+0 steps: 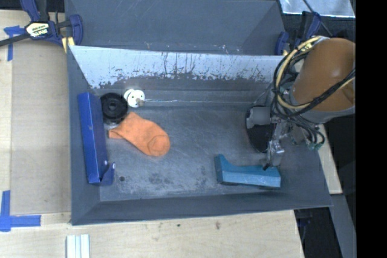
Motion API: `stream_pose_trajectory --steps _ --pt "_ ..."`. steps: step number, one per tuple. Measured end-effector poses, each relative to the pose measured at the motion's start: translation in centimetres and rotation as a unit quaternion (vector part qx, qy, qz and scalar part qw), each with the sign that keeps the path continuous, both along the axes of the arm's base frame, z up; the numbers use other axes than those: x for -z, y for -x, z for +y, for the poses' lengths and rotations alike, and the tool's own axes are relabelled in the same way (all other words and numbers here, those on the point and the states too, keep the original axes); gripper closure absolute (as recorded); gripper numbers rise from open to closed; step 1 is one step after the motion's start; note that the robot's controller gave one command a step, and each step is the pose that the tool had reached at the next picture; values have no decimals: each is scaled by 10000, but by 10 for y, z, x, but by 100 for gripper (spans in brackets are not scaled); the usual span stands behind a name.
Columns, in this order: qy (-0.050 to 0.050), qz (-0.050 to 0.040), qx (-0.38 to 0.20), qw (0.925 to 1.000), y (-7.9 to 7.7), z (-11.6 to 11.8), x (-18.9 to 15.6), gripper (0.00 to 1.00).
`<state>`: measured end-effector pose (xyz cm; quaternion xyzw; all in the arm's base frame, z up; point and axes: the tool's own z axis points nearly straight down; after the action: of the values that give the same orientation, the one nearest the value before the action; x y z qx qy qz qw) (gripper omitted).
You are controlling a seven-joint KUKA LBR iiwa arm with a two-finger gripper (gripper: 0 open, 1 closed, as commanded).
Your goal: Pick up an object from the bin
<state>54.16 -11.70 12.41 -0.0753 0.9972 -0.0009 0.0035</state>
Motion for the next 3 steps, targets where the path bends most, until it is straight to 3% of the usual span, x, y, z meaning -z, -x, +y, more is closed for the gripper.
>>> stream_pose_trajectory --steps 1,2,3 --pt "-18 17 260 9997 -5 -6 30 0" --pt "-13 11 124 9999 -39 -4 38 0" --pt "-12 23 -821 9966 -56 -19 25 0"
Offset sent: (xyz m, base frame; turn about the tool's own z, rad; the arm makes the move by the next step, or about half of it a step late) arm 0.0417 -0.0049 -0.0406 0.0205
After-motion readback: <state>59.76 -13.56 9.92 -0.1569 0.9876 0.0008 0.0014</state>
